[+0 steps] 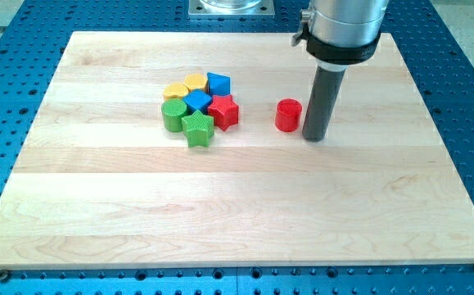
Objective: Move the red circle into the group of blocks
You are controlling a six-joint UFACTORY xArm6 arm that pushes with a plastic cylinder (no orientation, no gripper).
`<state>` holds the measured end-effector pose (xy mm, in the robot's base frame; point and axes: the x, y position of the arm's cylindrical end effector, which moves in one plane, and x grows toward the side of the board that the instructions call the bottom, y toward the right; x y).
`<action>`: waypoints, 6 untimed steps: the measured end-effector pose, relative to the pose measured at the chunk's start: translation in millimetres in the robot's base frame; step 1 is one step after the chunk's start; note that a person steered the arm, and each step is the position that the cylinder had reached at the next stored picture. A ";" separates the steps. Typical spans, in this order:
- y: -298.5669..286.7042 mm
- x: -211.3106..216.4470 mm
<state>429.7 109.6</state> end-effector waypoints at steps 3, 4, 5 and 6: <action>-27.6 -50.0; -57.7 -68.4; -80.1 -69.0; -89.4 -69.0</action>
